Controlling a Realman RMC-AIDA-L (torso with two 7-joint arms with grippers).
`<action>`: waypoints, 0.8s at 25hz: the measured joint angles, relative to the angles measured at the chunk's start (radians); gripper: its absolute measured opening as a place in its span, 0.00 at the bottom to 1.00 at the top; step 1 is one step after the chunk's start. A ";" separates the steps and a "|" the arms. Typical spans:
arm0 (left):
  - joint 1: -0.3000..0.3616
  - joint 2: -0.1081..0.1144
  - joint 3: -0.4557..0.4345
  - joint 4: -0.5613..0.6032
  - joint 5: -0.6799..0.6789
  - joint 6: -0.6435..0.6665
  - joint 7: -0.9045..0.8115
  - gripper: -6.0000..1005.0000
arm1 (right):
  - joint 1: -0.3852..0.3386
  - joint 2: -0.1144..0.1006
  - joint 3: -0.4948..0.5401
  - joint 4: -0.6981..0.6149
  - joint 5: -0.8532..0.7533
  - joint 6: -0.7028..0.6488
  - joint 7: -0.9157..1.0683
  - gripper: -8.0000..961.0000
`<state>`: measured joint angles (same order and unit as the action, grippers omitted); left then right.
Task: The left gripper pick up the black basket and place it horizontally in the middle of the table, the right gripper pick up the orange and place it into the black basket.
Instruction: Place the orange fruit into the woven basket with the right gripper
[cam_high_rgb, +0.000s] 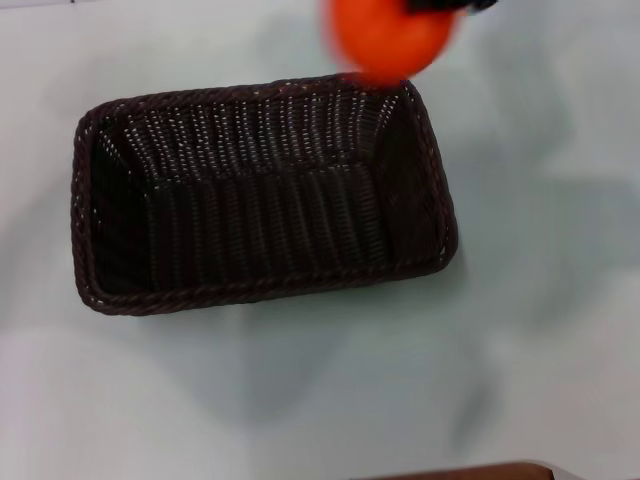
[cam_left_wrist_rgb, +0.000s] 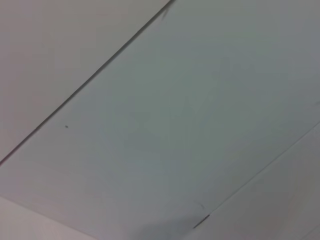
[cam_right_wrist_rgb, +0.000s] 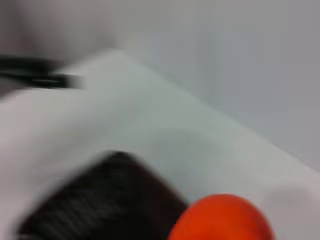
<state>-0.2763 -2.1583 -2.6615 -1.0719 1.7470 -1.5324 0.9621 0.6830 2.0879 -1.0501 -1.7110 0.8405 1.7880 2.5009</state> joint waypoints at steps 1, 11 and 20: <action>0.000 0.000 0.000 0.001 0.000 0.000 0.003 0.92 | 0.001 0.000 -0.015 0.019 0.045 0.000 -0.020 0.24; 0.011 -0.002 -0.014 0.048 -0.063 -0.001 0.083 0.92 | 0.073 0.000 -0.098 0.339 0.173 -0.056 -0.164 0.32; 0.033 -0.002 -0.084 0.187 -0.169 -0.002 0.339 0.92 | 0.039 -0.001 -0.090 0.433 0.213 -0.190 -0.236 0.61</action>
<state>-0.2436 -2.1598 -2.7451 -0.8852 1.5776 -1.5342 1.3012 0.7221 2.0873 -1.1404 -1.2785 1.0537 1.5977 2.2649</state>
